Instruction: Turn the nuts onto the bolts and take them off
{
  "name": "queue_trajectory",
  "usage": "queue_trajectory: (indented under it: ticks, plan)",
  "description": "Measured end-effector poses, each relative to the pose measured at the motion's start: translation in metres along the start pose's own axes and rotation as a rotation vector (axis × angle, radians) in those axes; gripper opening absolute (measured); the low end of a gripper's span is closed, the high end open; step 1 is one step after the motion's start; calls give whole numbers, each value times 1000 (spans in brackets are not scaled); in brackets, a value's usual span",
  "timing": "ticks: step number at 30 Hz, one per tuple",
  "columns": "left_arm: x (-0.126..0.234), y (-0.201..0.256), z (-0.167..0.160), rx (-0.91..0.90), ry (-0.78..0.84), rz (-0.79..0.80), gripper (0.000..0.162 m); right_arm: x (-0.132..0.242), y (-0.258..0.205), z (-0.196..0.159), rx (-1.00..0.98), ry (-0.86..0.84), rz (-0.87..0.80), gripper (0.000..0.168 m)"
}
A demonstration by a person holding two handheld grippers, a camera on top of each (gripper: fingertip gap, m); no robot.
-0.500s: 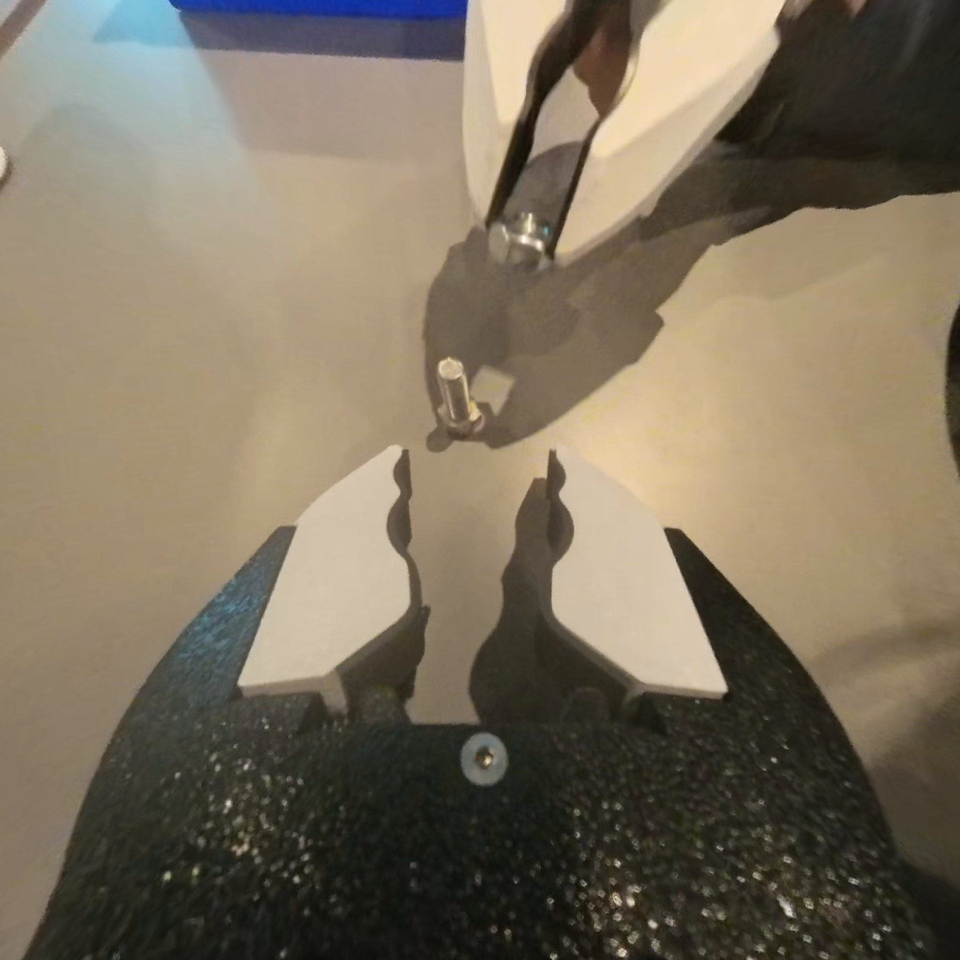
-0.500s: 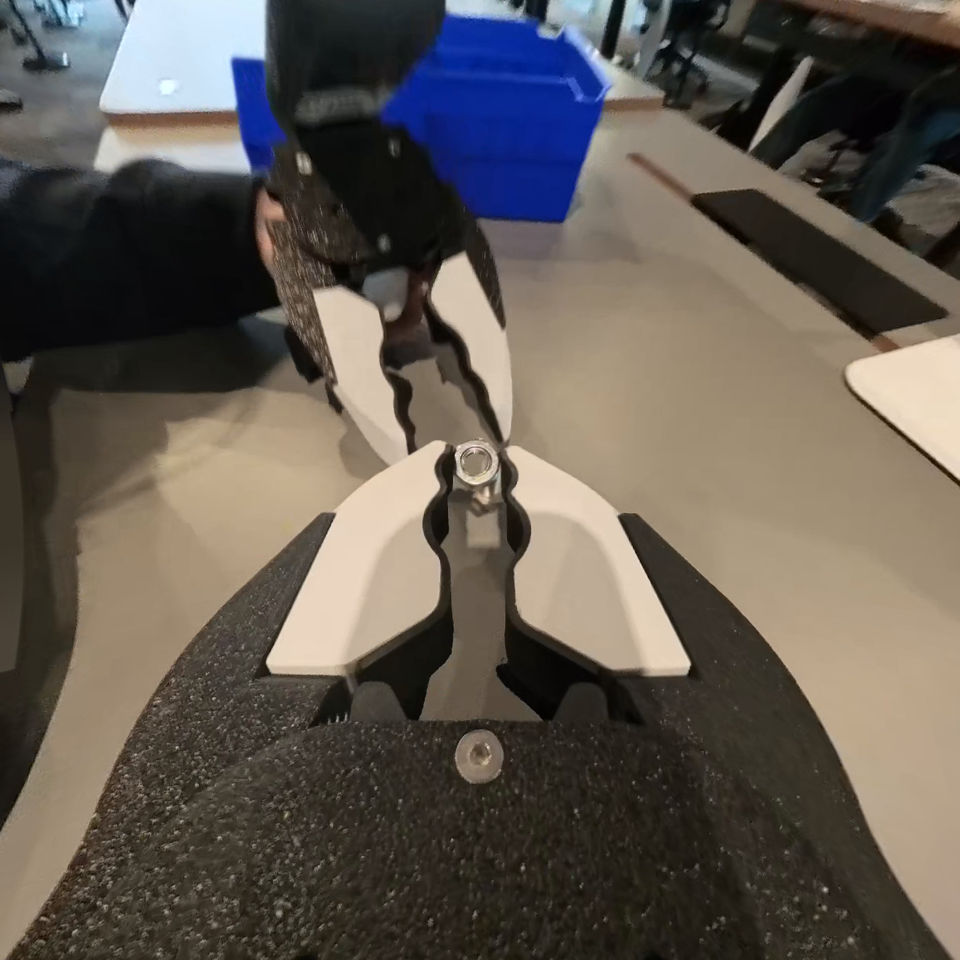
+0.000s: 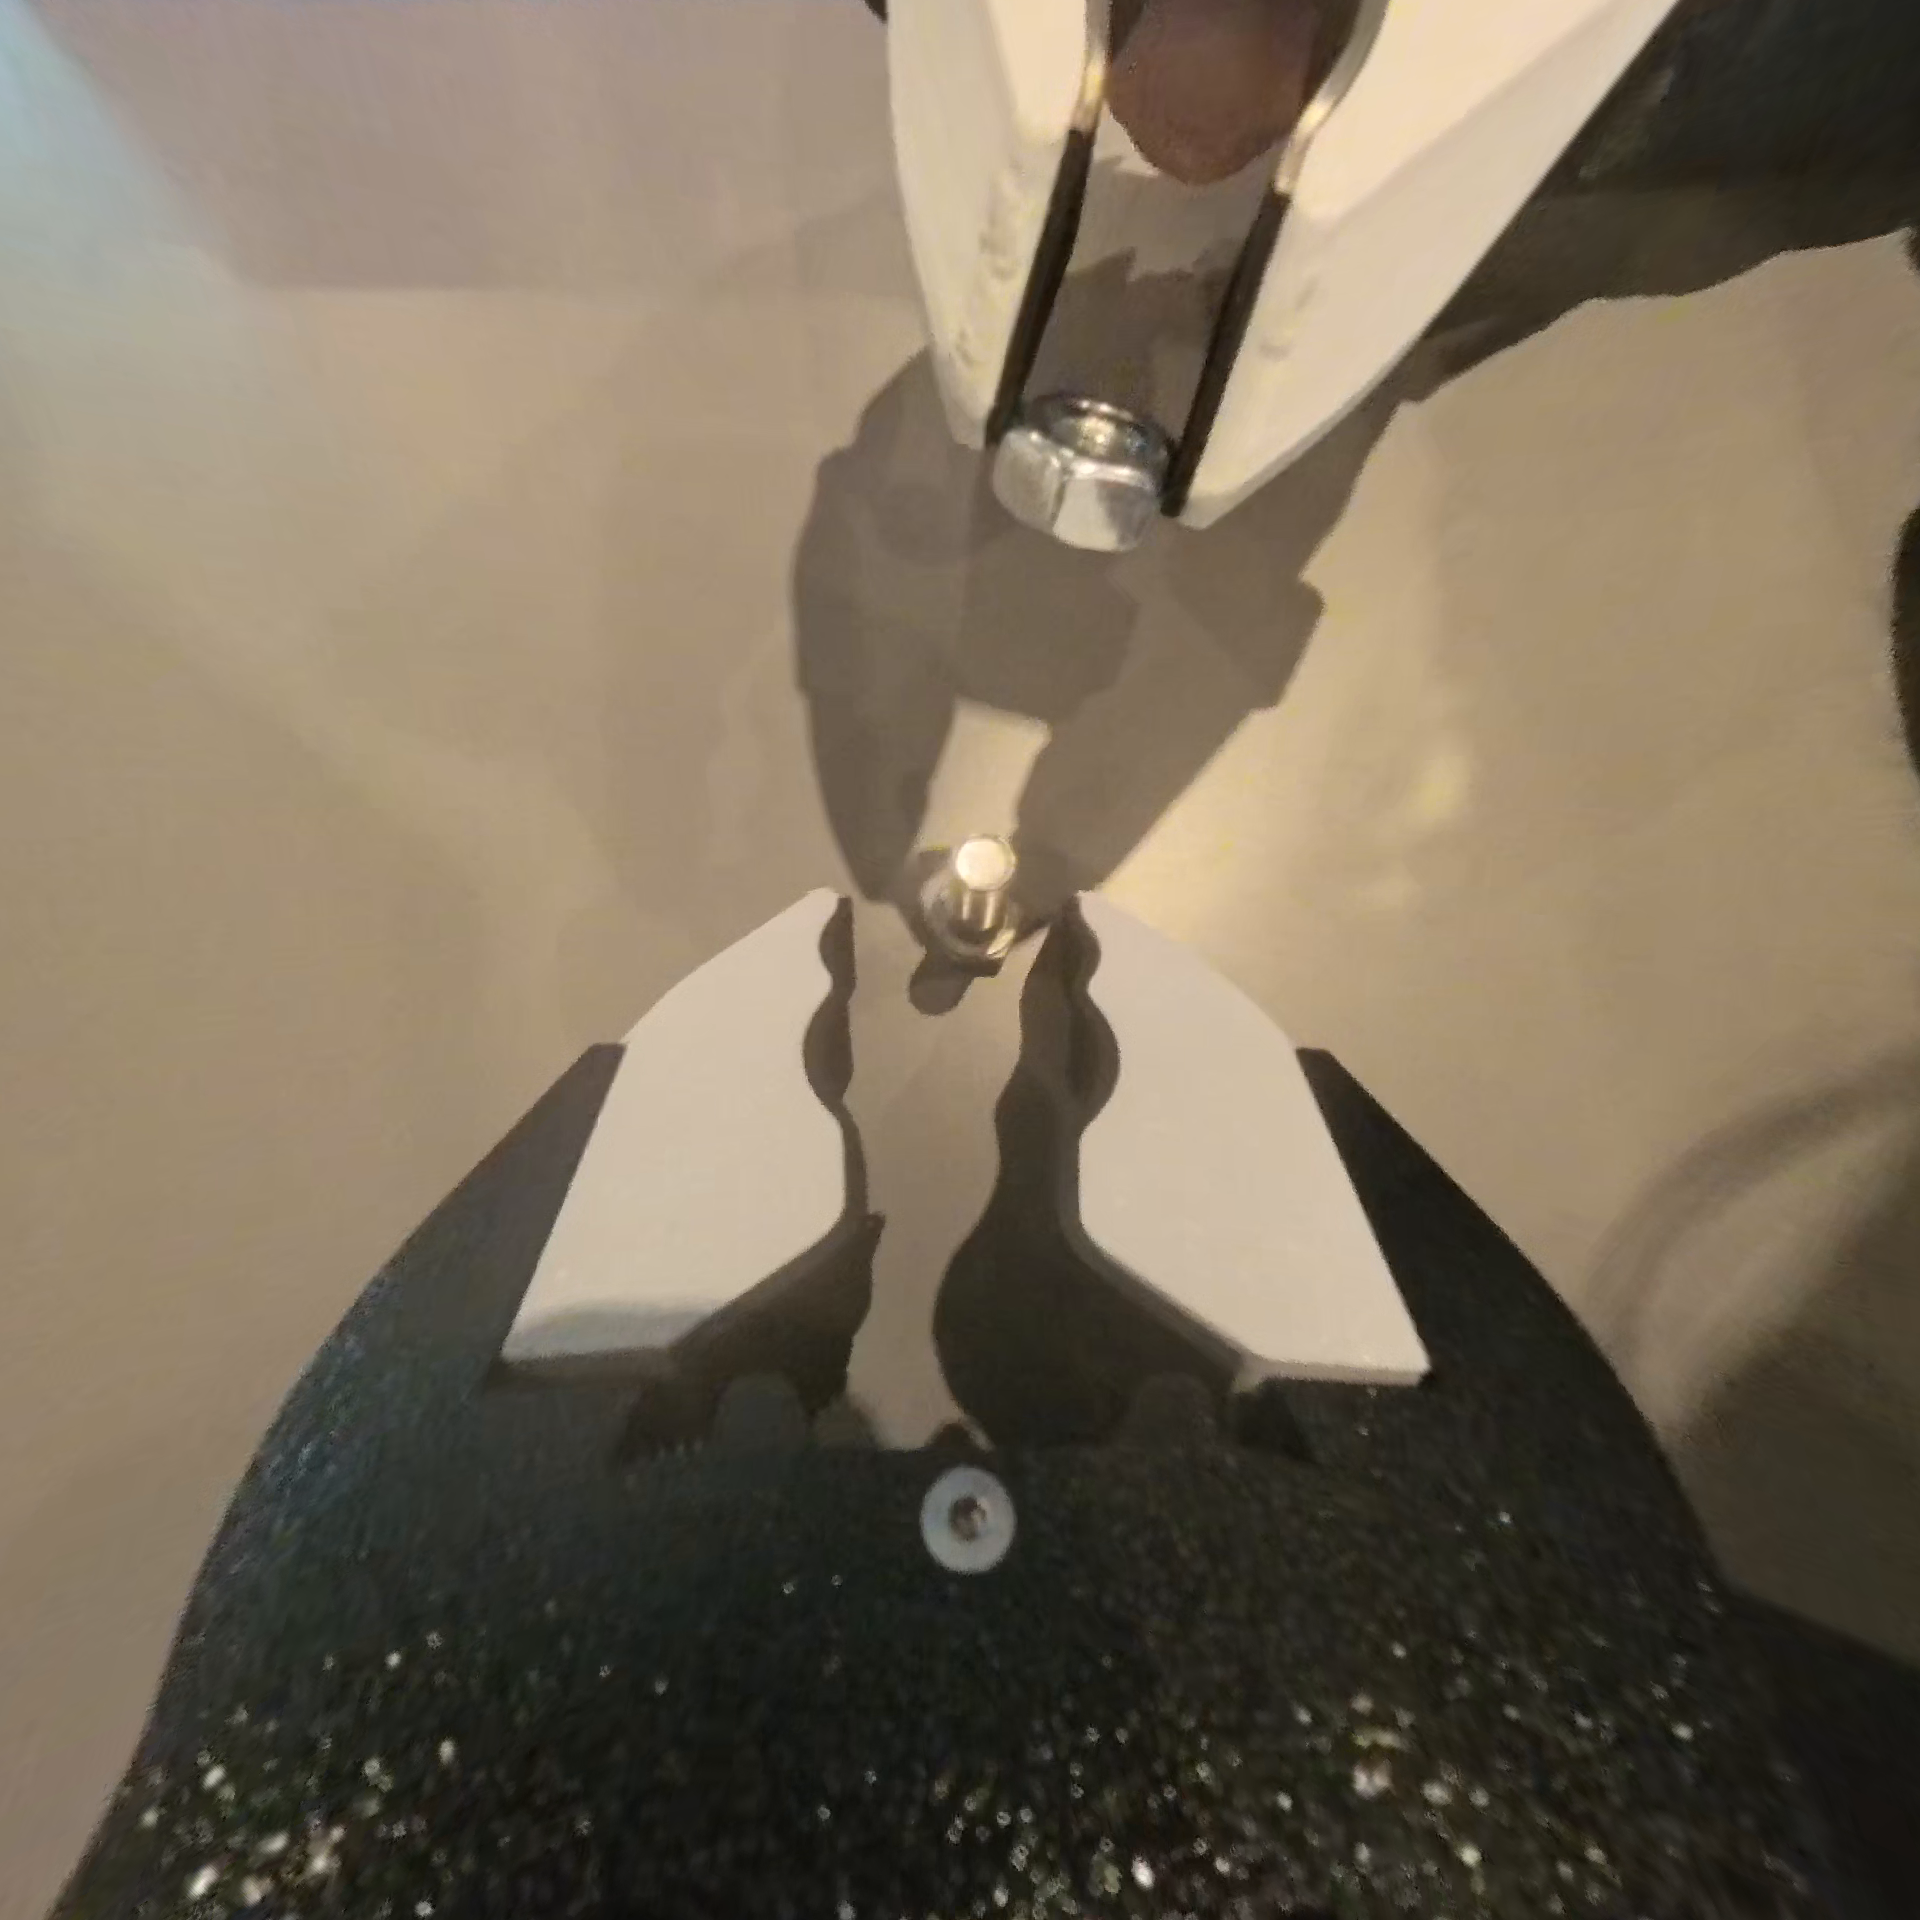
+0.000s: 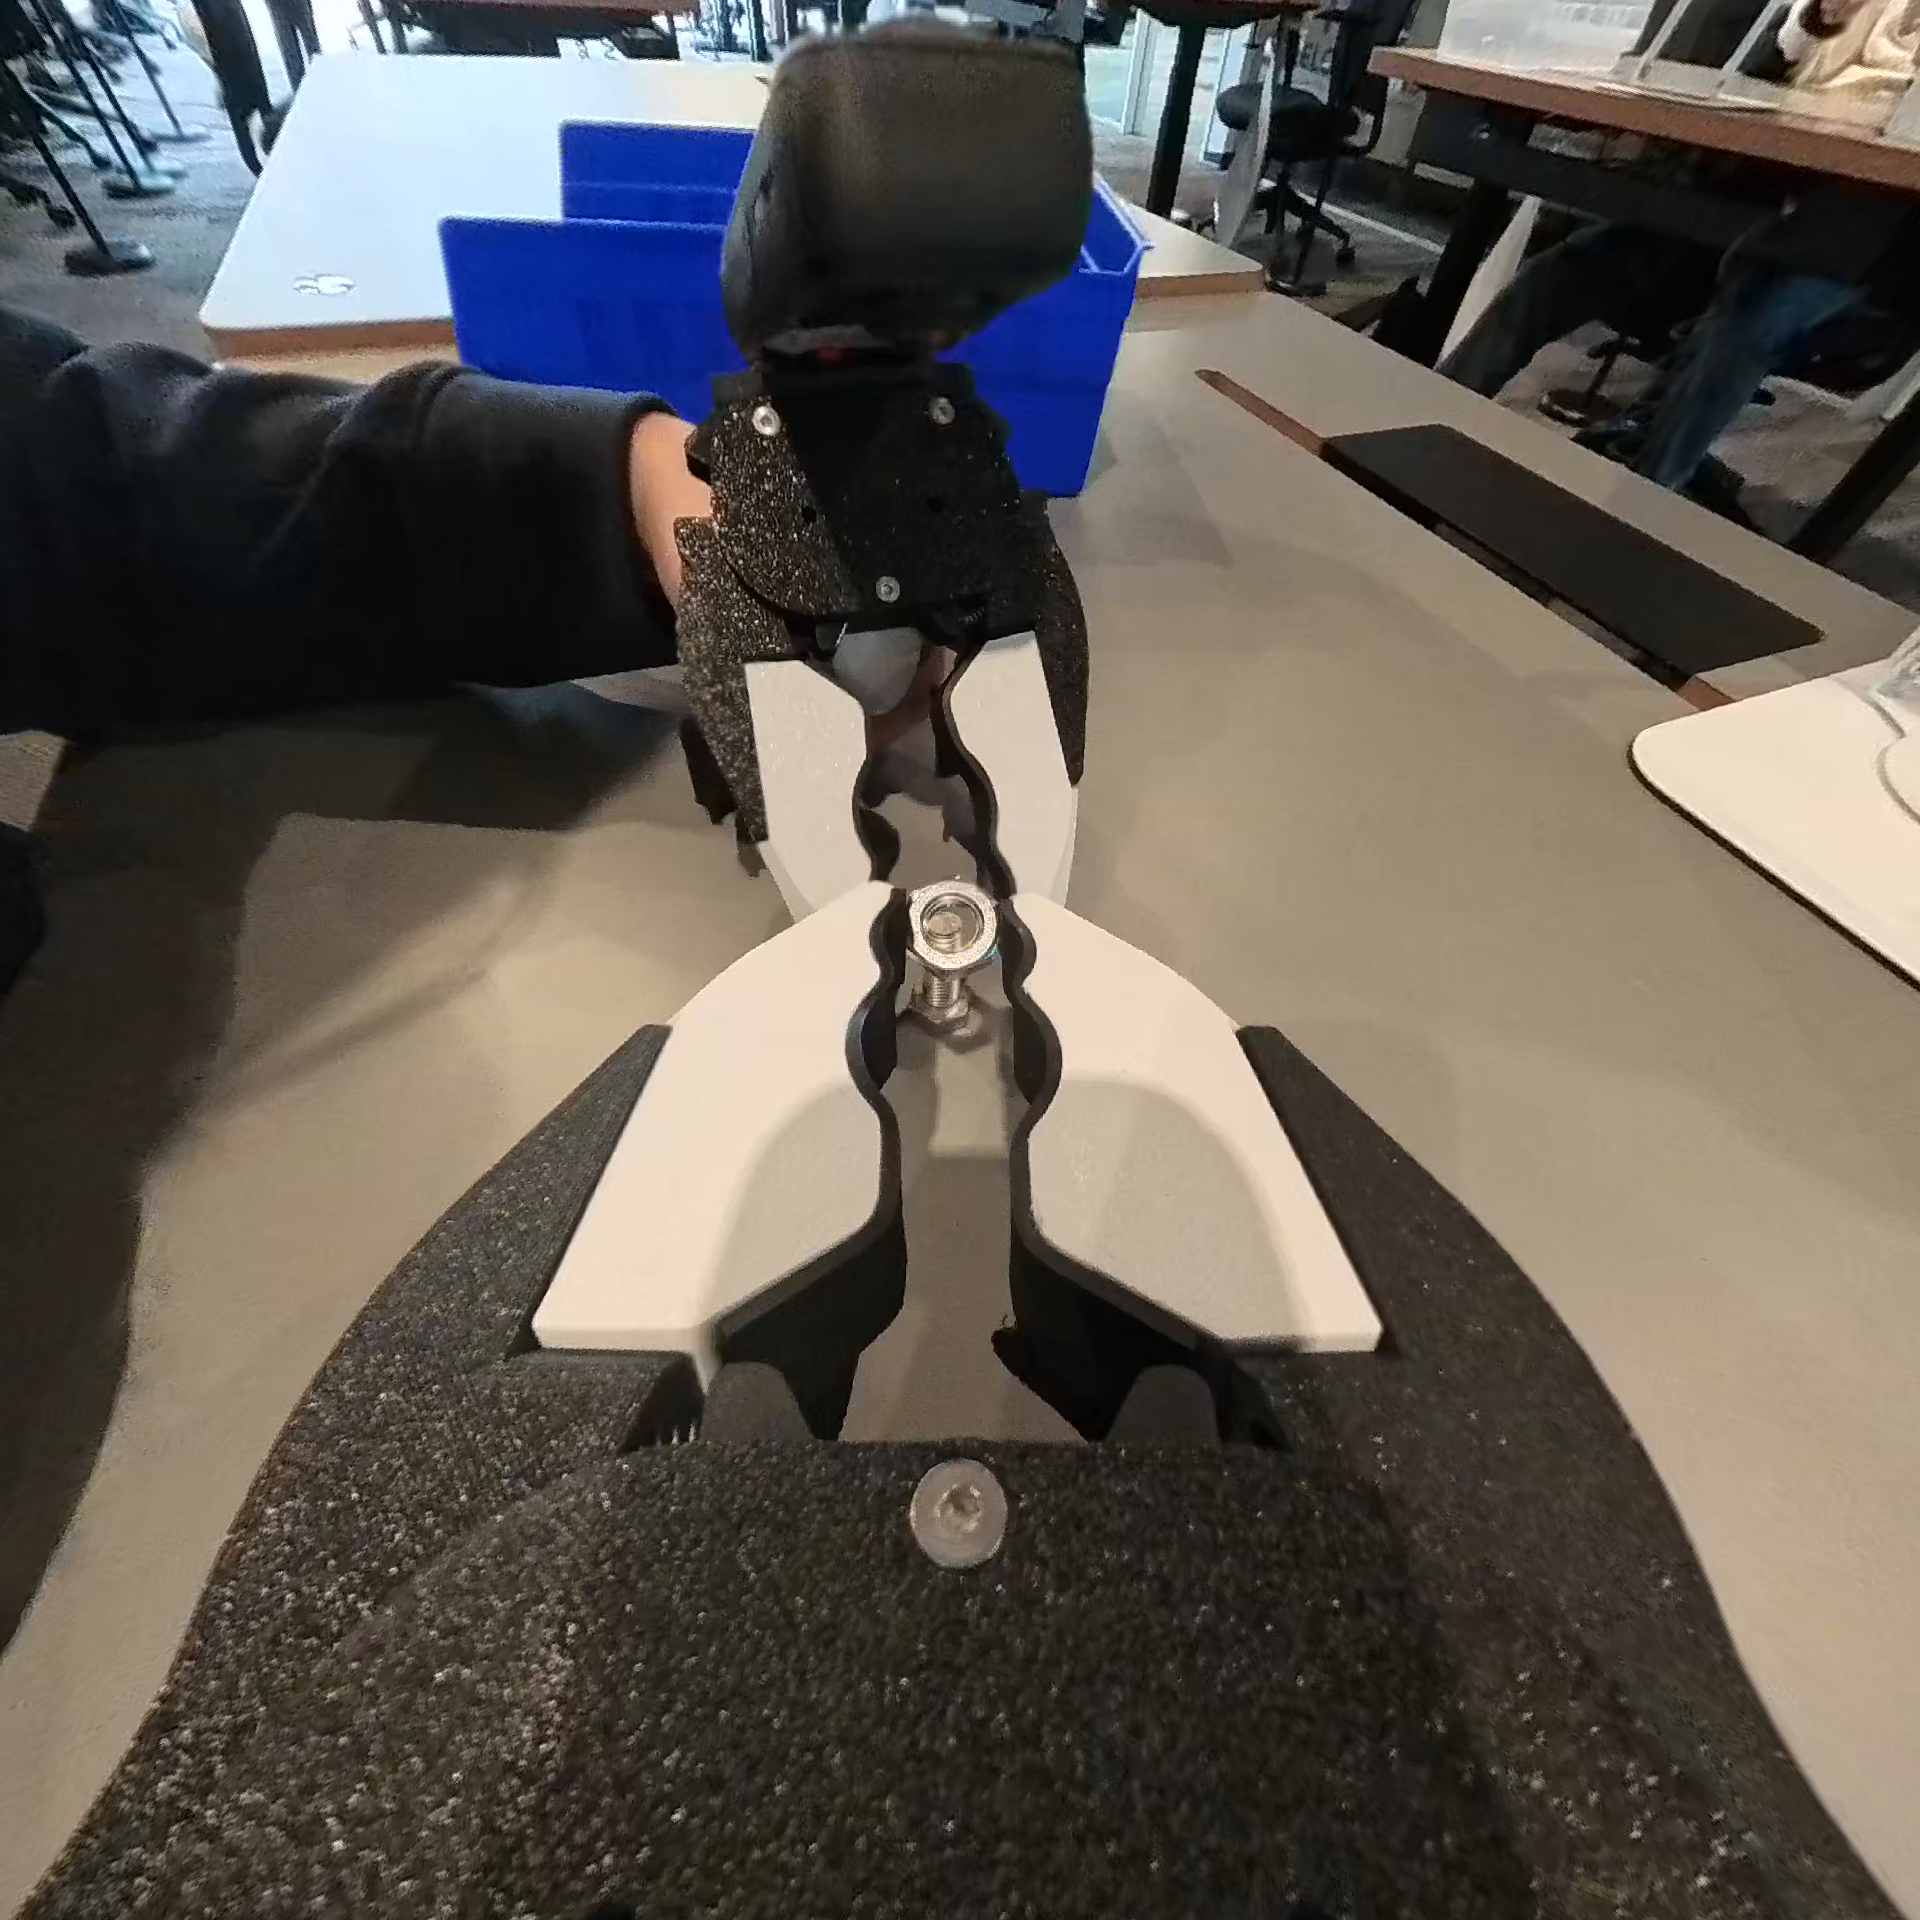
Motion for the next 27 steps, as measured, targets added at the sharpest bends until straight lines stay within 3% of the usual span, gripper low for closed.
queue_trajectory:
  ticks: [8, 15, 19, 27]
  plan:
    - [1, 3, -1, -63, 21, -45, 27, -9, 4, -6, -28, -2, 15, 17]
    - [0, 4, 0, -86, 21, -68, 28, -18, 8, -10, -27, -60, 22, 17]
    - [-2, 1, 2, -81, 15, -58, 18, -27, 10, -12, -21, -136, 26, 17]
    - [-2, 1, 2, -89, 30, -67, 17, -36, 8, -6, 25, -278, 35, 17]
Point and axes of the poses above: each gripper's, where its closed fingertips meet, x back along the fingers, z out of its top, y = z × x across the jaws, the point moved 5 cm from there along x, back along the fingers, and after that the axes turned 12 degrees about z, right-handed, at the moved point
